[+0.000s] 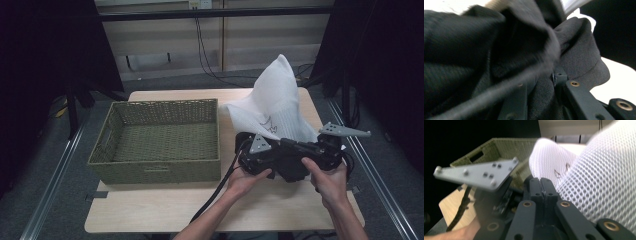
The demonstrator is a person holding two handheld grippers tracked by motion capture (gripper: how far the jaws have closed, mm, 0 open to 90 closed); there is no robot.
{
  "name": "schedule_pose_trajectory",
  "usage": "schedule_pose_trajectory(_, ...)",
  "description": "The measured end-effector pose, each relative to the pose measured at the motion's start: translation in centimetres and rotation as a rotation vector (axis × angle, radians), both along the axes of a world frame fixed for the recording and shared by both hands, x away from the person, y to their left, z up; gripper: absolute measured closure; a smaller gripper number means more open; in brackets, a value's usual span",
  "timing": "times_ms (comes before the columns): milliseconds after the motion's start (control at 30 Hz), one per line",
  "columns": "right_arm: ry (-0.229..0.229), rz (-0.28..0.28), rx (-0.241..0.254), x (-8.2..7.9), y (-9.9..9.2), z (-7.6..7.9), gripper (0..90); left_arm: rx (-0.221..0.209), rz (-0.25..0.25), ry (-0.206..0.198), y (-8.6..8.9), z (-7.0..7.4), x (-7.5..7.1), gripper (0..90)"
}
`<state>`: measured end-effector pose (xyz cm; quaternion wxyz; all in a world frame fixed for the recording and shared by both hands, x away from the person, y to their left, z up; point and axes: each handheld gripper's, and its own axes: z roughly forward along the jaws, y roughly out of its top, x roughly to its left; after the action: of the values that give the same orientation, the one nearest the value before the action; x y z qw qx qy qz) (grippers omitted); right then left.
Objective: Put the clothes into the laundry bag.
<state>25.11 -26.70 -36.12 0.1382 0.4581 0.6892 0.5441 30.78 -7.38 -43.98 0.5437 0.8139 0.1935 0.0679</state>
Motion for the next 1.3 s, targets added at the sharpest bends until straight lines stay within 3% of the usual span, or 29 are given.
schedule_pose_trajectory(167, -0.024, 0.004, -0.001, -0.4, 0.5, 2.6, 89.2, -0.004, -0.033, -0.032, 1.6, 3.1, -1.0, 79.3)
schedule_pose_trajectory(267, -0.024, 0.006, 0.002, -0.6, 0.7, 2.8, 89.1, 0.011, -0.034, -0.032, 2.1, 3.6, -1.4, 79.3)
schedule_pose_trajectory(400, 0.028, 0.004, 0.008, 0.2, 0.4, 0.2, 88.7, -0.012, -0.042, 0.022, 2.7, 0.6, -1.3, 79.3)
schedule_pose_trajectory(467, 0.037, 0.007, 0.012, 0.3, 0.3, -0.5, 88.4, -0.014, -0.037, 0.03, 2.8, 0.2, -1.3, 79.2)
schedule_pose_trajectory(500, 0.041, 0.017, 0.003, 0.5, -0.1, -1.6, 87.1, -0.023, -0.043, 0.035, 3.0, -0.1, -1.1, 79.2)
schedule_pose_trajectory(533, 0.041, 0.017, 0.003, 0.5, -0.1, -1.6, 87.1, -0.023, -0.043, 0.035, 3.0, -0.1, -1.1, 79.3)
schedule_pose_trajectory(633, 0.015, 0.013, -0.006, 0.2, -1.0, -1.8, 70.6, -0.022, -0.034, 0.032, 3.0, -0.1, -1.1, 79.2)
schedule_pose_trajectory(733, -0.011, 0.018, -0.016, -0.4, -1.7, -1.6, 68.6, -0.023, -0.024, 0.036, 3.1, -0.2, -1.1, 79.2)
schedule_pose_trajectory(800, -0.034, -0.037, -0.048, -1.3, -3.6, -1.7, 55.8, -0.026, -0.025, 0.037, 3.2, -0.2, -1.0, 79.2)
schedule_pose_trajectory(933, -0.036, -0.116, -0.098, -1.9, -6.7, -2.9, 49.2, -0.031, -0.027, 0.049, 3.2, -0.3, -0.9, 79.2)
schedule_pose_trajectory(1000, -0.033, -0.125, -0.11, -1.8, -7.6, -3.7, 46.6, -0.025, -0.029, 0.04, 3.2, -0.3, -0.9, 79.2)
schedule_pose_trajectory(1167, -0.034, -0.124, -0.186, -0.7, -7.1, -4.9, 40.7, -0.028, -0.025, 0.041, 3.2, -0.2, -0.9, 79.1)
schedule_pose_trajectory(1300, -0.032, -0.096, -0.237, 0.5, -5.9, -4.9, 43.0, -0.033, -0.023, 0.044, 3.2, -0.2, -0.7, 79.2)
